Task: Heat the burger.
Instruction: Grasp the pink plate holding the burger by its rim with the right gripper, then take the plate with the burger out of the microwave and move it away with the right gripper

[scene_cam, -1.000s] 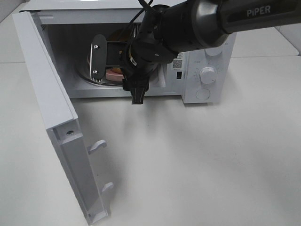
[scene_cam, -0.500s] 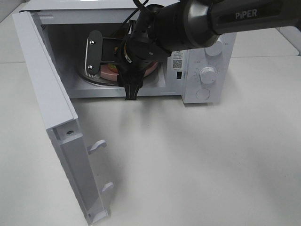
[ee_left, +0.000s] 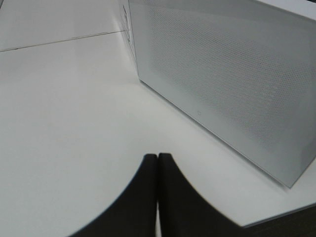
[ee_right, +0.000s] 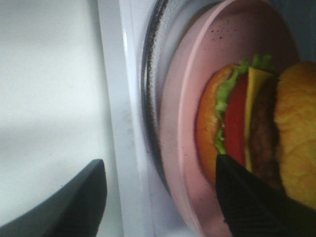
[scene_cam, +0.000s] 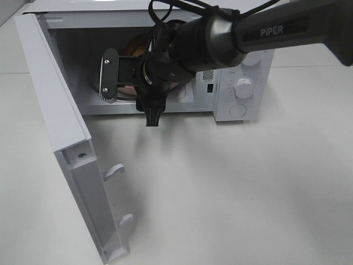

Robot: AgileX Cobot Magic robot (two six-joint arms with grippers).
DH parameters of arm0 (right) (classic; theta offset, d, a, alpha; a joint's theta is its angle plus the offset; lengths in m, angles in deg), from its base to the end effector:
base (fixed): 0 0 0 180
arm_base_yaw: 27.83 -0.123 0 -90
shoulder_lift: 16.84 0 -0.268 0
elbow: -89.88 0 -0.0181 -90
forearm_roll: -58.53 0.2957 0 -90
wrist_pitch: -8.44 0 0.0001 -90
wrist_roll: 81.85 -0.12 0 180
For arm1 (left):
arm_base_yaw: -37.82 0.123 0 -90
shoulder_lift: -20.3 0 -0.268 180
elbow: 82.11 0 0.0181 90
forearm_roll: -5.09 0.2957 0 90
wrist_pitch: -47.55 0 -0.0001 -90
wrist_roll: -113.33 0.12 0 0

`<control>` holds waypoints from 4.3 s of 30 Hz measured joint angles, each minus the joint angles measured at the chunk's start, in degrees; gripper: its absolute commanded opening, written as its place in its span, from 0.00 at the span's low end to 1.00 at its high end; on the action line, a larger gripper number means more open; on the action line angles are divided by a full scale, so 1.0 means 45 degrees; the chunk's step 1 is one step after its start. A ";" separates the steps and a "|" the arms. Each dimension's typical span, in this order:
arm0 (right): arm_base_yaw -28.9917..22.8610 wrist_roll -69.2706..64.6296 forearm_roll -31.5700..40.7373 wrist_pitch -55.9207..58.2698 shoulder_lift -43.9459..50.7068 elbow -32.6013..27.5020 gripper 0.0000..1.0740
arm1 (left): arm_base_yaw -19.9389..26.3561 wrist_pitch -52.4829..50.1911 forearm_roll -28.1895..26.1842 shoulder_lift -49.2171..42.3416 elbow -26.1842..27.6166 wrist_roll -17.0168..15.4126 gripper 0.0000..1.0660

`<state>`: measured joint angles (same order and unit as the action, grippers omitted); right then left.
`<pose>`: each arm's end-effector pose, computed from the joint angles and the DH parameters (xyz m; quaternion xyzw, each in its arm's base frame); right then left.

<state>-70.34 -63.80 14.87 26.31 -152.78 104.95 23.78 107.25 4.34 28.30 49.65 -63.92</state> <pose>0.4153 0.3461 0.0917 -0.6894 0.6035 -0.1569 0.3687 0.0756 -0.0203 0.2871 0.1240 0.8386 -0.0587 0.5271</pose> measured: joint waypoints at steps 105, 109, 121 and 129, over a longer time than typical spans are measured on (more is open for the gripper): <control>0.0306 0.8543 0.4113 -0.0471 0.3527 -0.4991 0.00 | 0.0000 0.0000 0.0000 0.0000 0.0000 0.0000 0.00; 0.0293 0.8887 0.3909 -0.0713 0.4316 -0.6010 0.00 | 0.0000 0.0000 0.0000 0.0000 0.0000 0.0000 0.00; 0.0293 0.9065 0.3119 -0.0777 0.6850 -0.9206 0.00 | 0.0000 0.0000 0.0000 0.0000 0.0000 0.0000 0.00; 0.0331 0.9053 0.2941 -0.0662 0.8556 -1.0937 0.00 | 0.0000 0.0000 0.0000 0.0000 0.0000 0.0000 0.00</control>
<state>-68.85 -23.07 28.11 23.34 -114.28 55.73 23.78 107.25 4.34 28.30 49.65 -63.92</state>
